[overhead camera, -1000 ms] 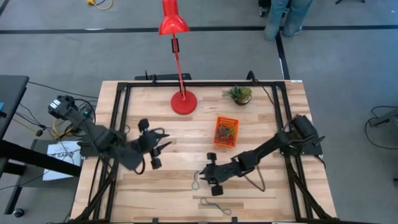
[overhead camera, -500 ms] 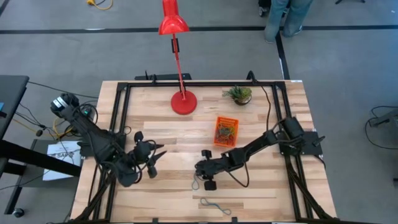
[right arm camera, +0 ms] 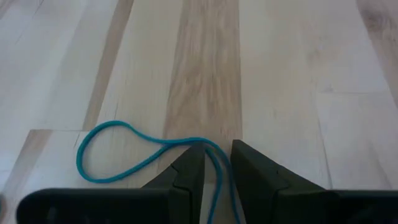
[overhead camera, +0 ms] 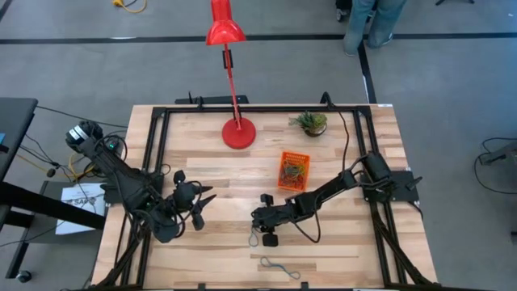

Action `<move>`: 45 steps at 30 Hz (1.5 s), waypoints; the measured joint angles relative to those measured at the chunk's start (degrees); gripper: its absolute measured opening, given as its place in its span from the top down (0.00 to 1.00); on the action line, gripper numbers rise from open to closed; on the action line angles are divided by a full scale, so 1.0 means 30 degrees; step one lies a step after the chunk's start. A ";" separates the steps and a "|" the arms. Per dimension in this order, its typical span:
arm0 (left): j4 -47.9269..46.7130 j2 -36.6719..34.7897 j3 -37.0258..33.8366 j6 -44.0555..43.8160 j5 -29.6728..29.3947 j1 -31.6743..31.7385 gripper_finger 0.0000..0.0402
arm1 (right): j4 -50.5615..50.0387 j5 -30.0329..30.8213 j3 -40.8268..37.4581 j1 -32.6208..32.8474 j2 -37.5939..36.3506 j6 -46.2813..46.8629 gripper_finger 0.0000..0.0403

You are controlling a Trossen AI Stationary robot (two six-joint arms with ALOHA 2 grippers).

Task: Pick and place items into bin
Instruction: Put the top blue rubberband into the orange basket

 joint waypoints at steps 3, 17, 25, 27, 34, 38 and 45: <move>-0.0001 0.0000 0.0000 -0.0011 0.0006 0.0000 0.70 | 0.0212 0.0019 -0.0028 -0.0047 0.0109 0.0004 0.82; 0.0004 0.0000 0.0000 -0.0040 -0.0030 0.0000 0.70 | -0.2760 0.0128 -0.0188 0.0240 -0.3401 0.0055 0.99; 0.0013 0.0000 0.0000 -0.0043 -0.0038 0.0007 0.70 | -0.8424 0.3287 -0.0125 0.0207 -0.9447 0.0035 1.00; 0.0021 0.0000 0.0000 -0.0047 -0.0038 0.0007 0.70 | -1.0230 0.4491 -0.0123 0.0211 -1.0855 0.0030 1.00; 0.0062 0.0000 0.0000 -0.0047 -0.0006 0.0007 0.70 | -1.6740 0.7876 -0.0155 -0.0790 -1.3639 0.3060 1.00; 0.0064 0.0000 0.0000 -0.0054 -0.0001 0.0007 0.70 | -1.7942 0.7982 -0.1452 -0.1932 -1.3779 0.4463 1.00; 0.0064 0.0000 0.0000 -0.0054 0.0015 0.0004 0.70 | -1.3682 0.6583 -0.4979 -0.3696 -1.2996 0.4349 1.00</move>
